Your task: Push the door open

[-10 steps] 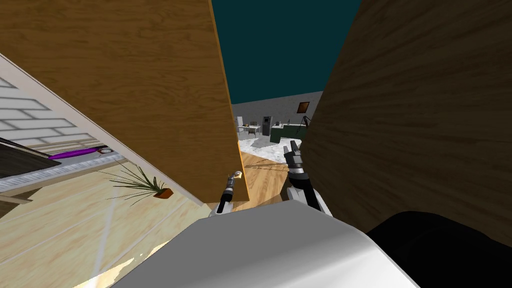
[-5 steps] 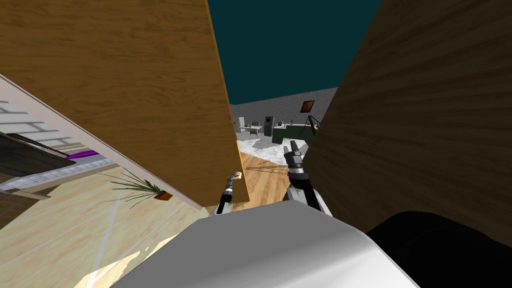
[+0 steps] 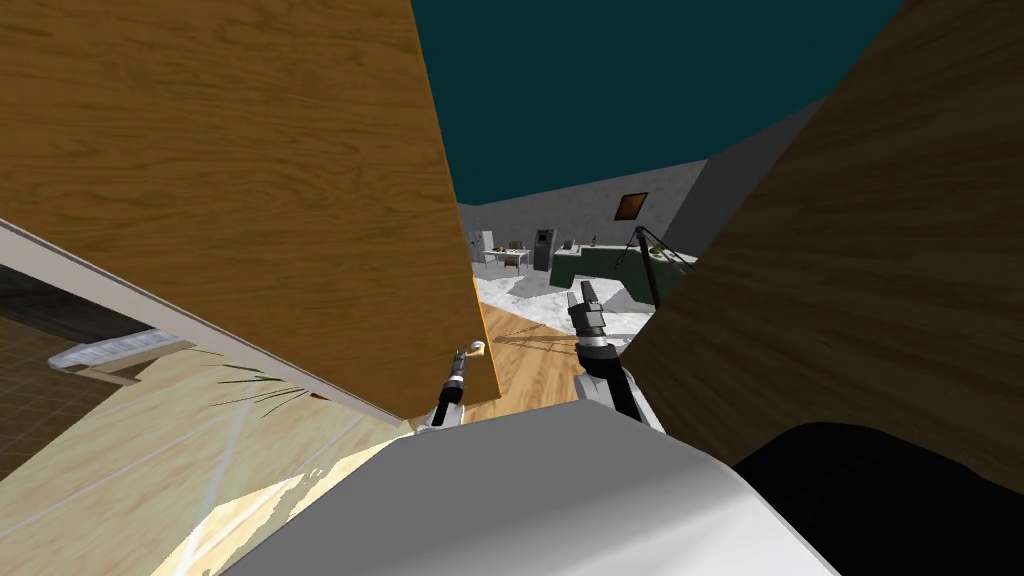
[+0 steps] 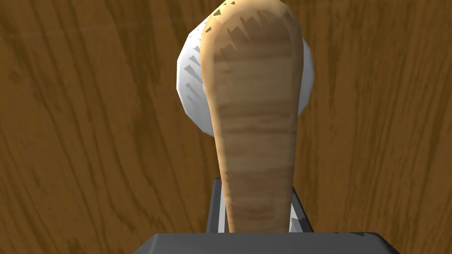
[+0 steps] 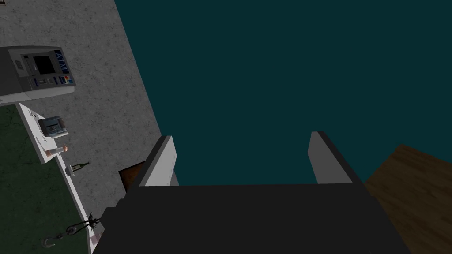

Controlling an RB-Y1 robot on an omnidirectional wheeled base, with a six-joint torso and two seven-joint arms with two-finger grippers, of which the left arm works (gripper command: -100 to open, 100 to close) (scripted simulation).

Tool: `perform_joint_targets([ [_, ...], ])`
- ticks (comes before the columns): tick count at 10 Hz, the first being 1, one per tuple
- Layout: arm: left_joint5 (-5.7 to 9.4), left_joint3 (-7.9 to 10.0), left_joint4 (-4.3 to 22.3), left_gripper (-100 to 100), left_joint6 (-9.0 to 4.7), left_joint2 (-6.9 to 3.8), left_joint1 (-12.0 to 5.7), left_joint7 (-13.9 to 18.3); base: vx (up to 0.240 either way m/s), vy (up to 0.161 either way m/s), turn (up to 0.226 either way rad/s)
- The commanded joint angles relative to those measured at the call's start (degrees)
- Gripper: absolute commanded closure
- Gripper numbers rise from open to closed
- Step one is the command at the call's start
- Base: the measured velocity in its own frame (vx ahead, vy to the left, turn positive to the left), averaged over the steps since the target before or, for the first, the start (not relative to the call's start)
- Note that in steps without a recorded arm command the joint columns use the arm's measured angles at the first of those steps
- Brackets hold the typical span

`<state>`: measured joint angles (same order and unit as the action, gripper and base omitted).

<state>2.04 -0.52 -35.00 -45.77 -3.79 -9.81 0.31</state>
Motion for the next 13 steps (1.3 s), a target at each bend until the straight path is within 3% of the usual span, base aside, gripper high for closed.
perform_joint_targets([
  [1, 0.34, 0.87, -0.41, 100, 0.28, -0.98, 0.15, -0.45, 0.112, -0.002, 0.151],
  [7, 0.7, 1.99, -0.51, 100, 0.25, -0.51, 0.16, -2.14, 0.18, -0.043, 0.17],
  [13, 1.14, 3.37, -0.62, 100, 0.21, 2.17, 0.18, -4.23, 0.204, -0.115, 0.2],
])
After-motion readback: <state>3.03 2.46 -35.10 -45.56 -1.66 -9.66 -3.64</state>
